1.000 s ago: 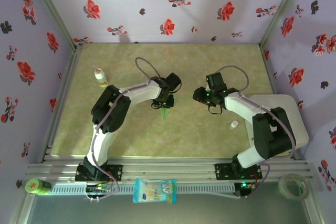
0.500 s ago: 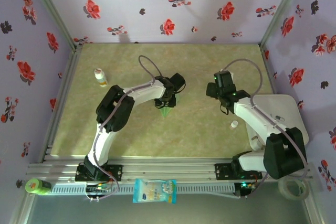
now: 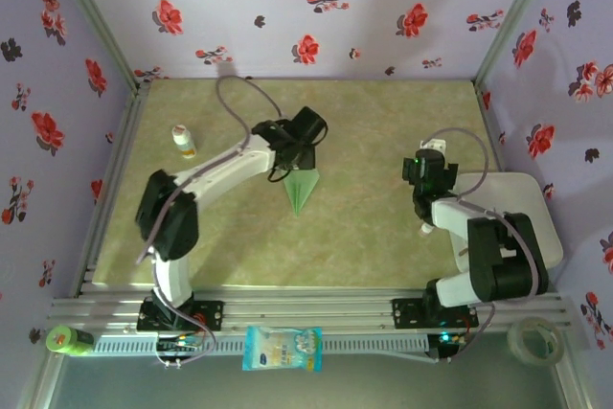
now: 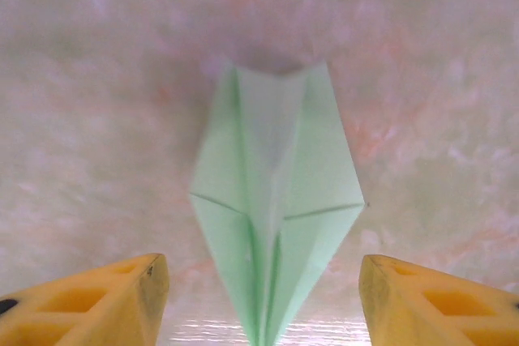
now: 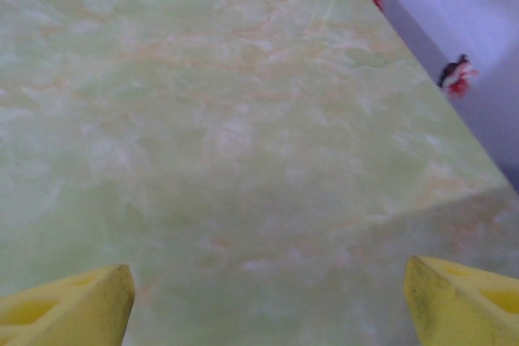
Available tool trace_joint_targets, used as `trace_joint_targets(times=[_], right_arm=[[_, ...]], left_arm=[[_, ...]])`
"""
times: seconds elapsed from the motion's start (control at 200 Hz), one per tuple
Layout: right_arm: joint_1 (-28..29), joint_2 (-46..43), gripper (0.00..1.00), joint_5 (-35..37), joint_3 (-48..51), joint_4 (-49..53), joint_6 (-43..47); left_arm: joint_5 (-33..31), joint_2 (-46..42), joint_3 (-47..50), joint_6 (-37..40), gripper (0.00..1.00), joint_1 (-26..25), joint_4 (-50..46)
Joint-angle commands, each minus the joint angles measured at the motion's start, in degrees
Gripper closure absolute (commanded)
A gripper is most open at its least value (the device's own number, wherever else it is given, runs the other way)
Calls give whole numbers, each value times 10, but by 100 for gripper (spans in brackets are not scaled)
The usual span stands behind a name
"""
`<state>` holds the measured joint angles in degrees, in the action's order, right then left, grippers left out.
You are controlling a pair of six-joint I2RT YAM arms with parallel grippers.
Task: Fold a paper plane with a square sheet of paper (pick it up from the middle)
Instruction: Reset both arms
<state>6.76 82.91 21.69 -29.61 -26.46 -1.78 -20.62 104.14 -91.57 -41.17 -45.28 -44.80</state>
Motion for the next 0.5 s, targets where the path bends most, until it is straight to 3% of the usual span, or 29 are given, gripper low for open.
trace_joint_targets(times=[0.0,0.075,0.165,0.22,0.31,0.37,0.495], right_arm=[[-18,35,13,-95,24,-138,9],[-35,27,13,-133,31,-130,1],[-46,42,12,-131,37,-158,-15],[-66,53,1,-154,49,-185,-33],[-69,74,1,-154,74,-262,-33],[-68,60,1,-150,64,-216,-35],[-67,65,1,-147,69,-234,-31]], left_arm=[[-110,-83,76,47,31,36,1],[-119,-152,169,86,30,94,57],[-117,-229,297,156,26,187,156],[-112,-275,369,194,19,243,221],[-69,-325,490,272,13,324,373],[-60,-342,550,326,12,356,472],[-48,-316,682,389,7,391,736]])
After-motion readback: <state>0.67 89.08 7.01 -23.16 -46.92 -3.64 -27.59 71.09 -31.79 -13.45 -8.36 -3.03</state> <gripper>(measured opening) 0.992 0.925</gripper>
